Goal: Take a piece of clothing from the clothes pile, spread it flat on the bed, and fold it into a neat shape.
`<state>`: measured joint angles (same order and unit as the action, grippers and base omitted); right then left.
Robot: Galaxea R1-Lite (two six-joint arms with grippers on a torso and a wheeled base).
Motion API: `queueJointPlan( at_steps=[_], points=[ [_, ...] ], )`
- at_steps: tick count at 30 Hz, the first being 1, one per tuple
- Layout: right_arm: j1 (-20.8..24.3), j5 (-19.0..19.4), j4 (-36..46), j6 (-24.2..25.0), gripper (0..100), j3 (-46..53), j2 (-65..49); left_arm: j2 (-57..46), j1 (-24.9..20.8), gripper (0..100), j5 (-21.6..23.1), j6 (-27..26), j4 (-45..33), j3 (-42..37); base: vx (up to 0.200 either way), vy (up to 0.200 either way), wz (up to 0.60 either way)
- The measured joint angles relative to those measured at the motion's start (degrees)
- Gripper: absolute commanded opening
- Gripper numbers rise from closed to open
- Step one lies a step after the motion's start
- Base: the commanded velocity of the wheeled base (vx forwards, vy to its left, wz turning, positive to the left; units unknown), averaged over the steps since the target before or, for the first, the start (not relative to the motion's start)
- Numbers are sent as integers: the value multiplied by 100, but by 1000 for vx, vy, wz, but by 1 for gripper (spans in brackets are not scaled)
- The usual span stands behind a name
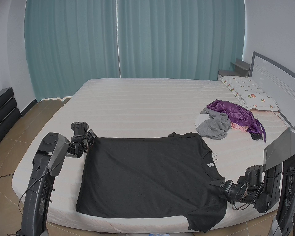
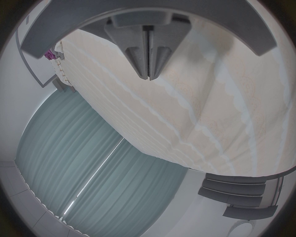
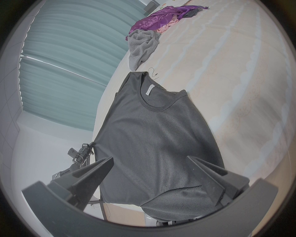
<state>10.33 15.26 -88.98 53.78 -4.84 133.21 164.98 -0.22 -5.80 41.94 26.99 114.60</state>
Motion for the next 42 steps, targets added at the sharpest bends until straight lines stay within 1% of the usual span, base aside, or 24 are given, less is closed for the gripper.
queueJointPlan(
  at_steps=[10, 13, 16, 21, 24, 32, 39, 42],
  points=[
    [0, 1, 0, 9, 100, -4, 0, -52, 4, 100, -51, 34, -15, -41, 0, 0, 0],
    [-5, 1, 0, 16, 100, -6, 0, -174, 11, 100, -111, 57, -17, -254, 0, 0, 0],
    [-5, 0, 0, 21, 100, -11, 0, -433, 22, 100, -122, 134, 18, -684, 0, 0, 0],
    [-5, 1, 2, 22, 100, -17, 0, -1084, 57, 100, -98, 276, 190, -1712, 0, 0, 0],
    [-7, 1, 0, 27, 100, -17, 0, -1525, 68, 100, -22, 322, 339, -2458, 0, 0, 0],
    [-7, 6, 2, 33, 100, -15, -2, -2779, 17, 100, 313, 385, 952, -4782, 0, 0, 0],
    [-7, 11, 0, 35, 100, -9, -5, -3680, -135, 100, 534, 410, 1649, -6754, 0, 0, 0],
    [-10, 11, 0, 33, 100, -6, -5, -4008, -226, 100, 605, 418, 2041, -7580, -200, 0, 0]
  ],
)
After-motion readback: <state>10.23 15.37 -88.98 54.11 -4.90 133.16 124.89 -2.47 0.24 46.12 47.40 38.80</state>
